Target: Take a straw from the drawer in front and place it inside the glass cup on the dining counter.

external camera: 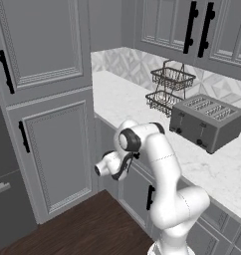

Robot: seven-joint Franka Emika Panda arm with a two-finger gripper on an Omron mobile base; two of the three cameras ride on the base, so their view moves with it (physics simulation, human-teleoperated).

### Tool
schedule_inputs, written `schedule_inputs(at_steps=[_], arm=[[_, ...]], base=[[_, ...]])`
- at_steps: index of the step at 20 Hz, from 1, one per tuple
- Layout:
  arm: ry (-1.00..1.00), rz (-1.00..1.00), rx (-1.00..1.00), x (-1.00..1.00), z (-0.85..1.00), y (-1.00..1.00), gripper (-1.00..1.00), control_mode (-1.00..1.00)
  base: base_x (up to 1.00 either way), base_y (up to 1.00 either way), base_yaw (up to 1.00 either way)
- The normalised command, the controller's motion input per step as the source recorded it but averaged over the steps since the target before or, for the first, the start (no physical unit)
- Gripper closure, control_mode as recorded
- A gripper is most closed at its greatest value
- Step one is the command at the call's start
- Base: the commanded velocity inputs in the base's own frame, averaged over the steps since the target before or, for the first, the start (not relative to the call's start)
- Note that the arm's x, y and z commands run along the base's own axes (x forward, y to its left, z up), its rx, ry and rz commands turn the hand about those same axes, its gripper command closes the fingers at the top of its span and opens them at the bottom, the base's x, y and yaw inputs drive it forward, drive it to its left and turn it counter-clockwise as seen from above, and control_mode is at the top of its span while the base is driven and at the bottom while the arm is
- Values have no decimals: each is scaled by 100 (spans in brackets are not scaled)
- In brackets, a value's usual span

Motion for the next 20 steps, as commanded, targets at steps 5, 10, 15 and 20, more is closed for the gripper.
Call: schedule_inputs(at_steps=[5,10,15,20], arm=[[-13,4,0,38,-27,-1,-100,-100],[-16,2,0,8,2,-5,-100,-100],[-11,0,0,0,16,-14,-100,-100],[-4,0,0,0,34,-20,-100,-100]], base=[[0,0,0],[0,0,0],[0,0,0],[0,0,0]])
